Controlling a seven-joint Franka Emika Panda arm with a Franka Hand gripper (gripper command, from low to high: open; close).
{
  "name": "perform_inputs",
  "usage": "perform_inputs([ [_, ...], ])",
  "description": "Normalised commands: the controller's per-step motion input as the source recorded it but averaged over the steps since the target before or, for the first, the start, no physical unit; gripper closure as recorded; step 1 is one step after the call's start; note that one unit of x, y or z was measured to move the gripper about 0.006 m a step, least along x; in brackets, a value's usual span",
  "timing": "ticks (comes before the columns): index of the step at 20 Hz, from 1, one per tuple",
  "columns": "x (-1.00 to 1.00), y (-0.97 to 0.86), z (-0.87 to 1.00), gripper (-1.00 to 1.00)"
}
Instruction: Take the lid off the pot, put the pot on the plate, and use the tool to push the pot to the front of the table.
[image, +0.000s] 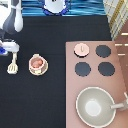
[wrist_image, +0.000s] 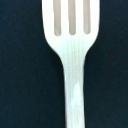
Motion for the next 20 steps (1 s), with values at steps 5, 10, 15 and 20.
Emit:
perform_inputs([
  [5,-0.31,-0.1,-0.65,-1.0],
  [10,-0.41,-0.2,-0.5,-1.0],
  [15,-0.38,-0.14,-0.25,1.0],
  [20,-0.29,-0.07,-0.18,1.0],
])
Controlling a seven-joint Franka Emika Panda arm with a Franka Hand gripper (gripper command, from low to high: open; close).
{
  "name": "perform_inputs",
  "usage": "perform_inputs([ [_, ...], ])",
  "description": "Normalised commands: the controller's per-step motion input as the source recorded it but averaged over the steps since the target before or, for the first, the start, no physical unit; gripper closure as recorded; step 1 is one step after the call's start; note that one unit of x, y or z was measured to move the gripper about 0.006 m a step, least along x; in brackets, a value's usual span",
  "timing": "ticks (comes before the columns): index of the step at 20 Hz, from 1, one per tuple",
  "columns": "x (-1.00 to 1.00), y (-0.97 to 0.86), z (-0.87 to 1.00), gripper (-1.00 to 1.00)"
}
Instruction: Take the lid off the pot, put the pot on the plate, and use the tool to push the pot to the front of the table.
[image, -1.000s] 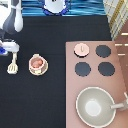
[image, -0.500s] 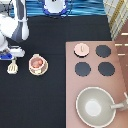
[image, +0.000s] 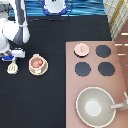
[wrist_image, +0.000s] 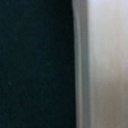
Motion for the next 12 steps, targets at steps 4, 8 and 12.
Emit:
perform_inputs([
  [4,-0.17,0.0,-0.06,1.0],
  [8,-0.1,0.0,0.0,1.0],
  [12,-0.07,0.04,0.0,1.0],
])
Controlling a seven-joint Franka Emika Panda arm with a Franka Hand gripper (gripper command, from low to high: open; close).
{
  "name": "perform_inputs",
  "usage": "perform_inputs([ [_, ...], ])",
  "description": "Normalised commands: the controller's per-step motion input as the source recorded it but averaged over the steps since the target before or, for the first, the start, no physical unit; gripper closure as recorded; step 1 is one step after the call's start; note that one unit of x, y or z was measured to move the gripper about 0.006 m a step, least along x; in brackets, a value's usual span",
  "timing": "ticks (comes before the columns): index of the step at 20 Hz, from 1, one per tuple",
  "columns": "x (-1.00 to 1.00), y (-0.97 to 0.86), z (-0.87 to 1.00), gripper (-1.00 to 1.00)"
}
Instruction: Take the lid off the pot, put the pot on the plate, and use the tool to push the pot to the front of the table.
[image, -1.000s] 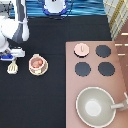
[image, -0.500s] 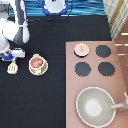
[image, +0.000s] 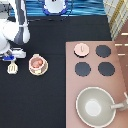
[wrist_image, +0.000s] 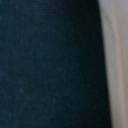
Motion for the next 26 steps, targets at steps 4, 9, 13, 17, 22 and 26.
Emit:
perform_inputs([
  [4,-0.23,0.15,0.31,1.0],
  [9,-0.59,0.61,0.96,1.0],
  [13,-0.82,0.67,0.92,1.0],
  [17,-0.81,0.67,0.92,1.0],
  [22,-0.72,0.63,0.88,1.0],
  [26,-0.73,0.51,0.64,1.0],
])
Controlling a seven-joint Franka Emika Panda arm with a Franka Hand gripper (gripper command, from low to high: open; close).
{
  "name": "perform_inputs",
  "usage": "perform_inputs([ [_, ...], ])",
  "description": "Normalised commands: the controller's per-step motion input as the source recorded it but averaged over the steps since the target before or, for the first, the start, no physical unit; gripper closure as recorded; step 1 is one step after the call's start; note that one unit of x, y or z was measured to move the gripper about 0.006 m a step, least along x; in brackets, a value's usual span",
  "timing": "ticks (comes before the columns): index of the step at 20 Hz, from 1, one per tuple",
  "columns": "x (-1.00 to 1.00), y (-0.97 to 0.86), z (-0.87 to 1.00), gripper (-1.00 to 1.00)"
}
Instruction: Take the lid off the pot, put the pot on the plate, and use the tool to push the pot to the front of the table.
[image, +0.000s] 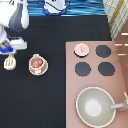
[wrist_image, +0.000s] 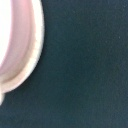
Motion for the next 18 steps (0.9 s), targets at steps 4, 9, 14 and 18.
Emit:
perform_inputs([
  [4,-0.96,0.49,0.22,1.0],
  [9,-1.0,0.52,0.06,1.0],
  [14,-0.89,0.7,-0.1,1.0],
  [18,-0.68,0.84,-0.41,1.0],
])
